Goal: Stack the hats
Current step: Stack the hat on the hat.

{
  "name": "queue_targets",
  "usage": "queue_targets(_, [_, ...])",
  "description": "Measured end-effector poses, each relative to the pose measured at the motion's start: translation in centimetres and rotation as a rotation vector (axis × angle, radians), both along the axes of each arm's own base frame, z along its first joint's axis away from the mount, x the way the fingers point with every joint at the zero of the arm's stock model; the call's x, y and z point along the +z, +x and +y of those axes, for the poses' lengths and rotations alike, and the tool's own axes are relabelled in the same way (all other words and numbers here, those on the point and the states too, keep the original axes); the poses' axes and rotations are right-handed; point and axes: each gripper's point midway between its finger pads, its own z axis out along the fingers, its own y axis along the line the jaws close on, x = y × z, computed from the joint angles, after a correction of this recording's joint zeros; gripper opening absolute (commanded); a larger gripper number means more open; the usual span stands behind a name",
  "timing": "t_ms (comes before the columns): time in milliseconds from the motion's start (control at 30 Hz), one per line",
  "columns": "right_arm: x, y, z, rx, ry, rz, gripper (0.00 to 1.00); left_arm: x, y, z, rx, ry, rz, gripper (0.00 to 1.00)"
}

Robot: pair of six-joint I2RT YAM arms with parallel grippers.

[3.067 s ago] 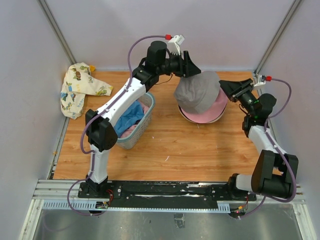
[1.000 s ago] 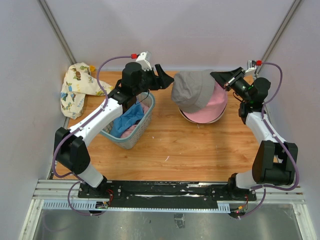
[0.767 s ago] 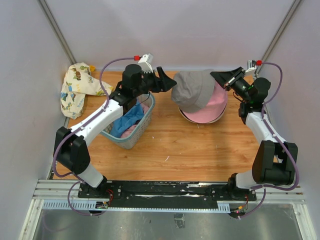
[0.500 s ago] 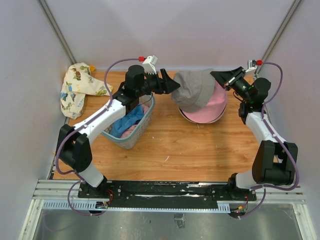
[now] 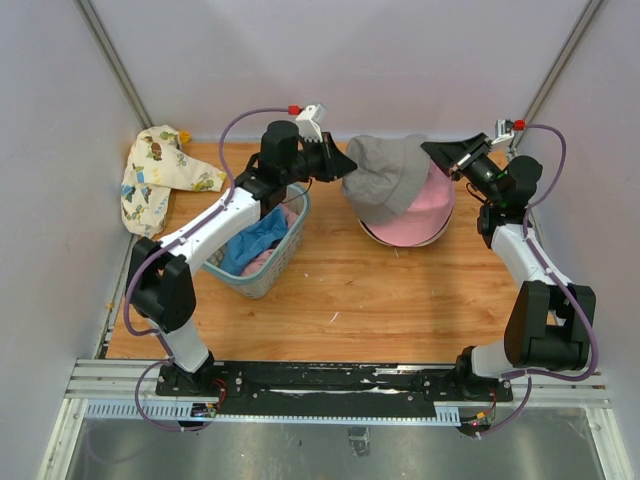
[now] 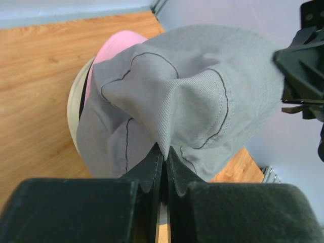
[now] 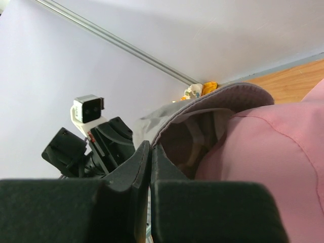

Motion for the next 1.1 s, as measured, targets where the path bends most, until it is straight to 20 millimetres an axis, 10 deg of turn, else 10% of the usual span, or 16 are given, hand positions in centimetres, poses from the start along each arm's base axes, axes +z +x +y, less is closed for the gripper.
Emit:
queue_targets(533, [-0.7,-1.6,-0.6,-0.018,0.0,0.005,0.0,10.1,-0.7,-1.0,-0.027,0.049,-0.206,0.07])
queue_targets(1100, [-4.6,-4.1,-6.2,-0.162,0.014,0.053,0.0,9.4,-2.5,-7.7,-0.172,0.177,-0.219,0.09])
